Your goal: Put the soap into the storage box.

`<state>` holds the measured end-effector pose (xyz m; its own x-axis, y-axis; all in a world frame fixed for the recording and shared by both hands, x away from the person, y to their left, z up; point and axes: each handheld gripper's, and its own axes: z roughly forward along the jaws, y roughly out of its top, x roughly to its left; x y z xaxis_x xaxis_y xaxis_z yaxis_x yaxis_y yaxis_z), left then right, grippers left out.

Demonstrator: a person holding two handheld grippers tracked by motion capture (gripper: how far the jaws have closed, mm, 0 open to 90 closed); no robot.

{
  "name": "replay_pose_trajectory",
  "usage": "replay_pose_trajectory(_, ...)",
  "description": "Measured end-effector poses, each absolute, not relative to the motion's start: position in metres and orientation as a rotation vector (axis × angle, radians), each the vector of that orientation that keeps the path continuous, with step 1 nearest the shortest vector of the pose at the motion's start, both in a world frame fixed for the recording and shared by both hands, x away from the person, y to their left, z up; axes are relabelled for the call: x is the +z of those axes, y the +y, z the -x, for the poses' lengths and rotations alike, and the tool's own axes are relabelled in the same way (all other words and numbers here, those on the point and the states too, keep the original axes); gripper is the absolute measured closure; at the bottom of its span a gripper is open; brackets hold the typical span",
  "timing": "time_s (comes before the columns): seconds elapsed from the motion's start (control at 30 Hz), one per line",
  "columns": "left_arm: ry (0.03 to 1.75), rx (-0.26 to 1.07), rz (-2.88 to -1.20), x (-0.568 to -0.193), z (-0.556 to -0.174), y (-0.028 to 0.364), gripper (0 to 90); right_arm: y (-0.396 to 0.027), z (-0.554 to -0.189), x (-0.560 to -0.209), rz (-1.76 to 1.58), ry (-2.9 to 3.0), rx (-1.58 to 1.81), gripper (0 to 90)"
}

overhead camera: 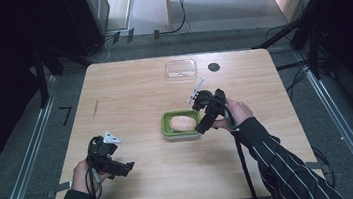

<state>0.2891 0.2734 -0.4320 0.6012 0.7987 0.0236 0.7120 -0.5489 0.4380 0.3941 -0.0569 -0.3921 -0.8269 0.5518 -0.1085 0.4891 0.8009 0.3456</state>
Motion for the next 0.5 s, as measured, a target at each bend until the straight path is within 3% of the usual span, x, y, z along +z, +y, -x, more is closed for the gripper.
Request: replay_pose_trajectory(0.5, 1.214, 0.307, -2.445, -0.432, -0.289, 0.272, 1.3, -0.085, -0.37, -0.402, -0.857, 2.757, 0.429, 2.0)
